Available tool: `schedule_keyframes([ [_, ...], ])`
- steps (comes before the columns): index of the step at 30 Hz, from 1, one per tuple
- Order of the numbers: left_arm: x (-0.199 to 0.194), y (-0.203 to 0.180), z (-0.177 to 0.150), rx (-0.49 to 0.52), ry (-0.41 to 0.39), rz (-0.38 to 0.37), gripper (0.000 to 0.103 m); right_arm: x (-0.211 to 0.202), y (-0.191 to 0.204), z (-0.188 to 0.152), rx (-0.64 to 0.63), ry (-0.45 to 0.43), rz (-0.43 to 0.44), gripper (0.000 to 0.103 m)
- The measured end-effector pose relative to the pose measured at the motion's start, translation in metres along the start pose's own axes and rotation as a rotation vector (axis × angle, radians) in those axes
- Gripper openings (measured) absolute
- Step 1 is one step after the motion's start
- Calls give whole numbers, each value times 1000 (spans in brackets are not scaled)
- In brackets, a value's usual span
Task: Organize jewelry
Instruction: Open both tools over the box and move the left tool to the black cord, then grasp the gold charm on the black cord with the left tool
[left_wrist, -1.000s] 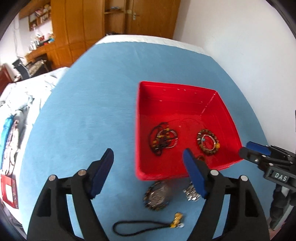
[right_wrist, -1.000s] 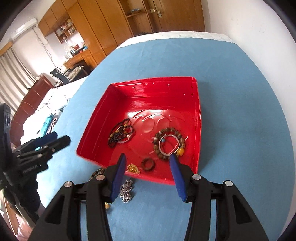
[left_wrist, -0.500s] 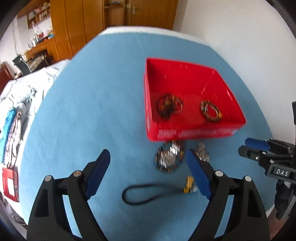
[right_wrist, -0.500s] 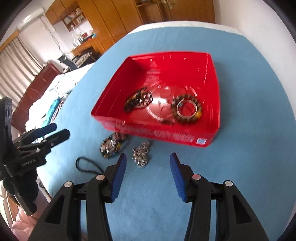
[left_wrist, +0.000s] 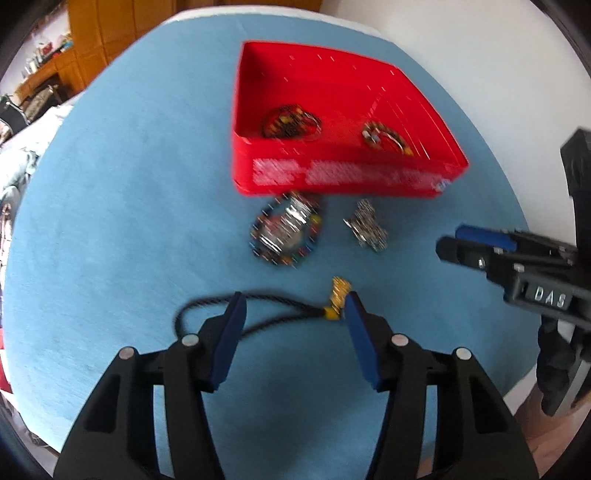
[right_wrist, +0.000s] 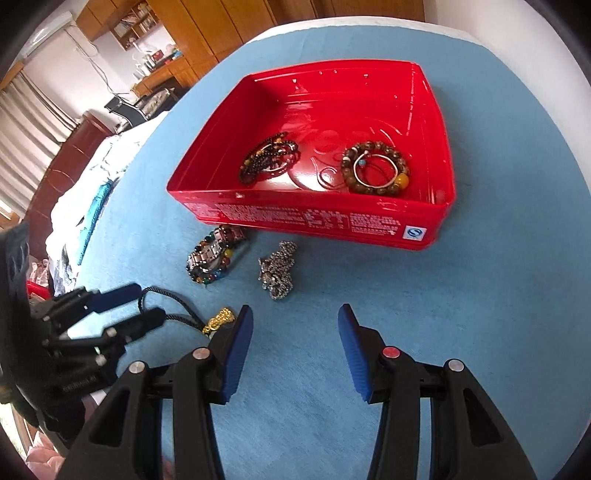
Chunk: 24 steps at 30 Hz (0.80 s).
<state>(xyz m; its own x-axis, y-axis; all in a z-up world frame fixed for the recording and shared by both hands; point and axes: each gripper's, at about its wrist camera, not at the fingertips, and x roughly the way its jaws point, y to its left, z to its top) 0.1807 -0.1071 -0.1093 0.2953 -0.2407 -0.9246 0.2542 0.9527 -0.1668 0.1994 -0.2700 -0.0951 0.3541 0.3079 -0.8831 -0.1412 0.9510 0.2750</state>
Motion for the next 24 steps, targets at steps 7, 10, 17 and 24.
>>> schedule_keyframes([
  [7,25,-14,-11,7,103,-49,44,-1,0,-4,-4,3,2,48],
  [10,32,-15,-11,-7,115,-56,44,-2,0,-6,-6,4,4,48],
  [17,47,-12,-3,-36,141,-89,23,-3,-3,-4,4,-1,-1,48],
  [24,48,-2,4,-64,108,-91,0,1,-4,-2,5,6,0,48],
])
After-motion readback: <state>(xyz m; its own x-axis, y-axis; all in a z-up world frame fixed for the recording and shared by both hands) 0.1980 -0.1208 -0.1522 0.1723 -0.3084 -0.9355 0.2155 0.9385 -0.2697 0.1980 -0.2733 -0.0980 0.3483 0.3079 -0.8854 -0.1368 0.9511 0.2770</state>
